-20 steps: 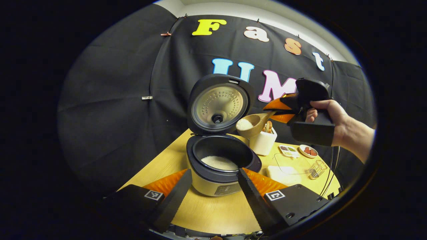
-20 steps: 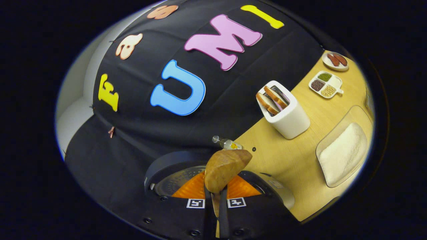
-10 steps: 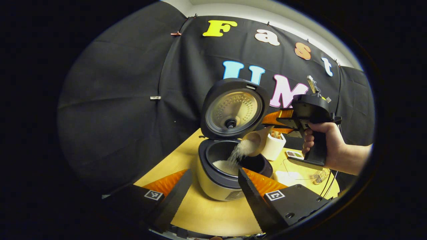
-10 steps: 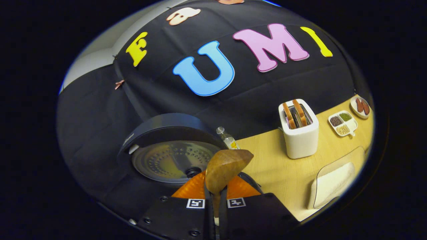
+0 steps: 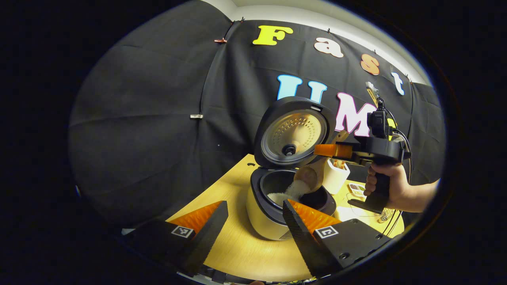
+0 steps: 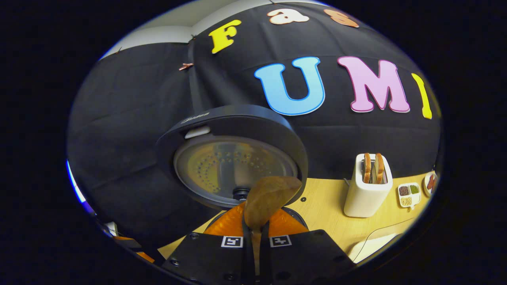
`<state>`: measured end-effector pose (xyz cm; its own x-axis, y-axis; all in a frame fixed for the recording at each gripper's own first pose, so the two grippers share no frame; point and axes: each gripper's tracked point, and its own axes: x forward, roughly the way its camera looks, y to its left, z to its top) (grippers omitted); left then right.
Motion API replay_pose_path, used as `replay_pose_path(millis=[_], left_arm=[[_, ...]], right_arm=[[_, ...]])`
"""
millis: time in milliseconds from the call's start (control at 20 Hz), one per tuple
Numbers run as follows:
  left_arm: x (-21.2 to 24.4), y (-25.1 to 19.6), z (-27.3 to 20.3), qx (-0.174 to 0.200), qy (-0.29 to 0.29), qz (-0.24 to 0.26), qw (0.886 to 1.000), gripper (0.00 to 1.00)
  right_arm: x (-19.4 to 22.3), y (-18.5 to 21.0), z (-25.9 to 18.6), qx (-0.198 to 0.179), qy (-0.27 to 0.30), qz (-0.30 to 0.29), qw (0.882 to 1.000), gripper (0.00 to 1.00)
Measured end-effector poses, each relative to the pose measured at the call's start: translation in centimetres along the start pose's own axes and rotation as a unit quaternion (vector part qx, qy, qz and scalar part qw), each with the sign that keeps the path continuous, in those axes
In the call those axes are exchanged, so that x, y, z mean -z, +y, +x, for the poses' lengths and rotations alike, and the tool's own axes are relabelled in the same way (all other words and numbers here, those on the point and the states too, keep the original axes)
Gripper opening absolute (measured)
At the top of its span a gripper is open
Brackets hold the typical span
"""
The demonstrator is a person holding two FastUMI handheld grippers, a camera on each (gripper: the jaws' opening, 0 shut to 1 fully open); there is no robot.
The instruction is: Close the left gripper, press the button to open the rice cooker; take a wooden spoon from the chopstick holder with the right hand, scoop a spoonful of rice and pour it into the rice cooker, then put the wooden spoon back into the chopstick holder.
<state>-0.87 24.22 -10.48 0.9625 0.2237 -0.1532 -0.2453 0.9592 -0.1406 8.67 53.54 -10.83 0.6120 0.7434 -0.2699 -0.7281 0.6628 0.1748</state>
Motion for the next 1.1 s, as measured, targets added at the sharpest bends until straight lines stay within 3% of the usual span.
replay_pose_path(millis=[450,500,550,900,1100], left_arm=[[1.2,0.2,-0.7,-0.009,0.004,0.0,1.0,0.96],[1.4,0.1,-0.7,-0.01,0.004,0.002,1.0,0.96],[1.5,0.1,-0.9,-0.01,0.003,0.004,1.0,0.96],[1.8,-0.4,-2.0,-0.012,0.0,0.008,1.0,0.96],[2.1,-0.5,-2.3,-0.012,0.001,0.004,1.0,0.96]], right_arm=[[1.8,2.5,-0.7,-0.041,0.0,-0.104,0.994,0.1],[2.1,2.6,-0.8,-0.043,0.002,-0.108,0.993,0.14],[2.2,2.7,-0.9,-0.046,0.002,-0.113,0.993,0.1],[2.5,2.9,-1.3,-0.047,0.007,-0.102,0.994,0.1],[3.0,3.9,-2.0,-0.064,-0.002,-0.174,0.983,0.1]])
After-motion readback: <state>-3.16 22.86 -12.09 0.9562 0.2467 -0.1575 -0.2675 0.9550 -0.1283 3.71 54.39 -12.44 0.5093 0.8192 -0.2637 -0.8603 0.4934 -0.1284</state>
